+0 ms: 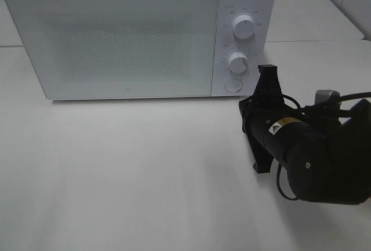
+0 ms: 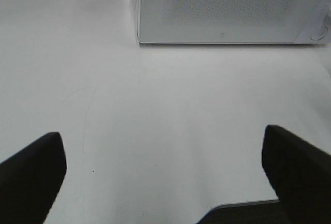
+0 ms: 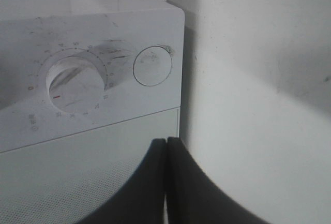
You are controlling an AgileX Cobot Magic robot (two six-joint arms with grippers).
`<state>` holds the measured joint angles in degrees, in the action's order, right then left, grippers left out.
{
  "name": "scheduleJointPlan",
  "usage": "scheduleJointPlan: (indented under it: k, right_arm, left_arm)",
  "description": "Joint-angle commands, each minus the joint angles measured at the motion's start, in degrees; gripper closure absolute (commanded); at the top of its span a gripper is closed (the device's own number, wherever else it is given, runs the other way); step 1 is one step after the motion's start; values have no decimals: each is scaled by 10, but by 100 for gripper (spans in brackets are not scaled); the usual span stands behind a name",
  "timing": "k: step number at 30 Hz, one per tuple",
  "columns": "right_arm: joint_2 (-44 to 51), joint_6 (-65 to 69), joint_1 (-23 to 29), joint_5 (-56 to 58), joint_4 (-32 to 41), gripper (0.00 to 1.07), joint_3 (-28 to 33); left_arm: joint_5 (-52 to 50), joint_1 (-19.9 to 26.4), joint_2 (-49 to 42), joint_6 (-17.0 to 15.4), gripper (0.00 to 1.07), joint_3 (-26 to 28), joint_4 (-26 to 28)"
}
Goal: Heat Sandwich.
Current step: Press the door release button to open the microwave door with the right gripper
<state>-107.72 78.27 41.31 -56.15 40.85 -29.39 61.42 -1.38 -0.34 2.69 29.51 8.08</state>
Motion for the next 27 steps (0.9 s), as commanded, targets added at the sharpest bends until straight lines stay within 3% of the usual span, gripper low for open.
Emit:
scheduleJointPlan:
  k: [1, 17, 27]
  right_arm:
    - [-10, 7, -20, 27, -27, 107, -23]
    - [-80, 5, -94, 70, -74, 107, -127]
    - [-117, 9, -113, 85, -96, 107, -174]
  left_arm:
    - [-2, -4, -9, 0, 10, -1, 5]
    - [-2, -4, -9, 0, 10, -1, 5]
    - [-2, -4, -9, 0, 10, -1, 5]
